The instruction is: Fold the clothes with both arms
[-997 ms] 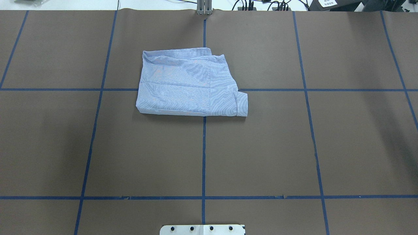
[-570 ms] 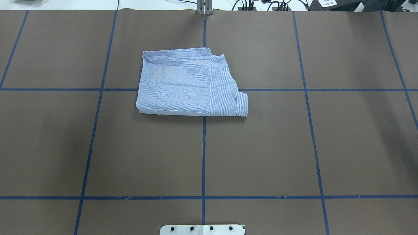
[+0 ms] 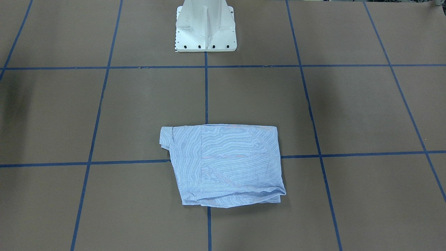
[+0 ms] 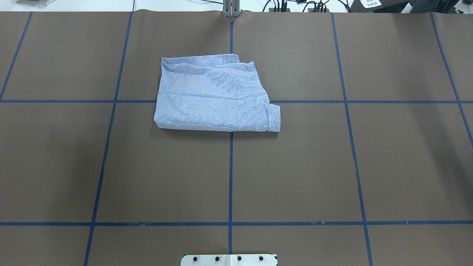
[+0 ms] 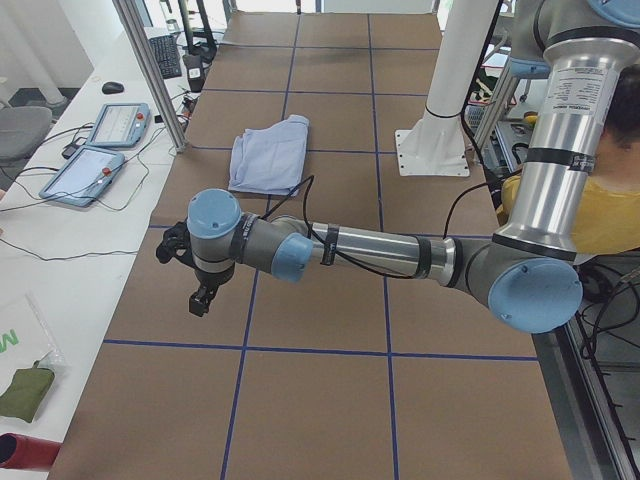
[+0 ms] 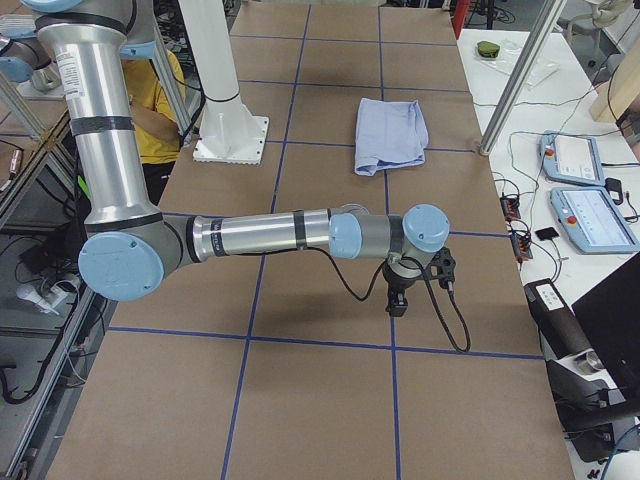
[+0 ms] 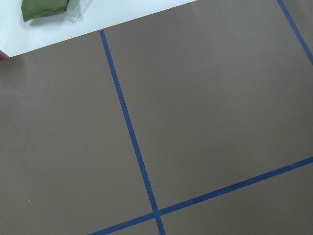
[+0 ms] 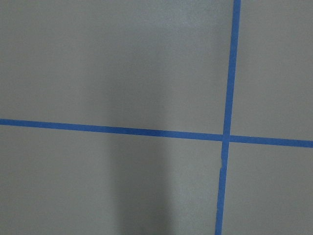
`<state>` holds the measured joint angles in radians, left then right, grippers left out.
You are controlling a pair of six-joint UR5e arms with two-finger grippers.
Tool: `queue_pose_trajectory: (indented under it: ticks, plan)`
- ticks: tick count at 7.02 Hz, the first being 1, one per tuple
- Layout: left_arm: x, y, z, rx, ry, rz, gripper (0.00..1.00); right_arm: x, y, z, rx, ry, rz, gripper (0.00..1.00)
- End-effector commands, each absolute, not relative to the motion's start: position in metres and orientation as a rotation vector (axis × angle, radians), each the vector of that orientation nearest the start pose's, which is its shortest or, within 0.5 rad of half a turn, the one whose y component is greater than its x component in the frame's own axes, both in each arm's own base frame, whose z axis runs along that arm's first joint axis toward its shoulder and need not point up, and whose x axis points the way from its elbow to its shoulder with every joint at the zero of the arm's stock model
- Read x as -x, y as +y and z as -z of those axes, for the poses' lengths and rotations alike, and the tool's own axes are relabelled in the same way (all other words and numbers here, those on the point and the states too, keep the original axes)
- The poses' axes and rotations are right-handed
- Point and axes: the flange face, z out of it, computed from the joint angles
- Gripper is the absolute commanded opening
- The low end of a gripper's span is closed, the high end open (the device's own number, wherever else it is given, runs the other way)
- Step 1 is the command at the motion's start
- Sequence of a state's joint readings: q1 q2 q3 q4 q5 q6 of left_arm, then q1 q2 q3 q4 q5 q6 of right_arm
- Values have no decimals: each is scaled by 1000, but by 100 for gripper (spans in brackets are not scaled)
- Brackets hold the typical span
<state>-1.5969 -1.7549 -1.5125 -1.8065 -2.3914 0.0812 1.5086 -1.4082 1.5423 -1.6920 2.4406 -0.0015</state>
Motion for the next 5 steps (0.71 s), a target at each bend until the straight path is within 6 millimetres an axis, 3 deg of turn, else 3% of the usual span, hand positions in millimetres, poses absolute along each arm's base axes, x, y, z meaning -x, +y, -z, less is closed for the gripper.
queue_pose_trajectory:
  ticks: [1,5]
  plan:
    - [76,-582,-559,-385,793,-200,99,-22,-561,-593,15,-870,66,100]
    - [76,-582,-559,-385,793,-200,99,-22,-565,-615,-43,-873,87,100]
